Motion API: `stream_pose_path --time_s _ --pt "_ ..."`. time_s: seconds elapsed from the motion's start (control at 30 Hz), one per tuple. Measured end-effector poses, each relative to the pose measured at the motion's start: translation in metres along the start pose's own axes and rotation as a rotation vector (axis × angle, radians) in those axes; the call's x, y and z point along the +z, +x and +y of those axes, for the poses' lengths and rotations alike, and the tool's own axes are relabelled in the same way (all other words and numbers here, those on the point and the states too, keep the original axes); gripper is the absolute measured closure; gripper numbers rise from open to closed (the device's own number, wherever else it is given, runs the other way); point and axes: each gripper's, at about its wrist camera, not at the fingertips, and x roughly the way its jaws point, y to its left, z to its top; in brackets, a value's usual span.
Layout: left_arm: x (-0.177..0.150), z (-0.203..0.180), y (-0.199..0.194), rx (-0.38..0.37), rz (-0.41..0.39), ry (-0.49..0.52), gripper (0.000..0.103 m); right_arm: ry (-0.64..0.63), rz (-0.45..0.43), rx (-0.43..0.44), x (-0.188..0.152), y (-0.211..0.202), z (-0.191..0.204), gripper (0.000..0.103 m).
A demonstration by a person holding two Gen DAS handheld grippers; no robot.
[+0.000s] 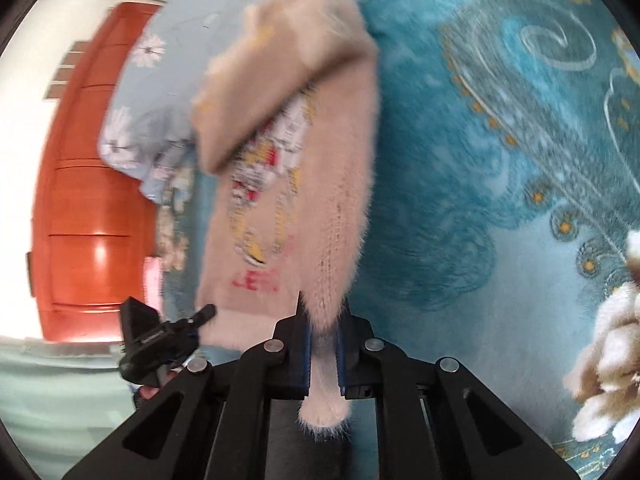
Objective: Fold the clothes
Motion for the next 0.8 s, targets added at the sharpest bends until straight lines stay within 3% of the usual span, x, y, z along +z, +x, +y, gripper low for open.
stream_pose_path --time_s 0.17,0.27,0.43,0.53,0.67,0.8 --pt "0.008 -0.030 -0.066 -0.140 -0.087 0.064 0.094 -0.084 -0.108 0.081 0.004 -0.052 0.036 0.094" --pt "0.005 -0.050 -0.092 -0.167 -0.120 0.118 0.094 -0.152 -0.141 0.096 0.001 -0.075 0.059 0.094" --pt "-0.019 -0.076 -0.095 -0.211 -0.113 0.171 0.094 -0.210 -0.166 0.112 -0.022 -0.099 0.077 0.094" --pt "-0.008 -0.072 -0.110 -0.267 -0.114 0.155 0.094 -0.191 -0.182 0.155 -0.020 -0.110 0.075 0.094" --pt "0.029 -0.090 -0.083 -0.266 -0.124 0.135 0.094 -0.141 -0.191 0.152 0.015 -0.102 0.069 0.094" --pt "0.084 -0.084 -0.040 -0.261 -0.099 -0.022 0.094 -0.006 -0.147 0.145 0.060 -0.072 0.055 0.094"
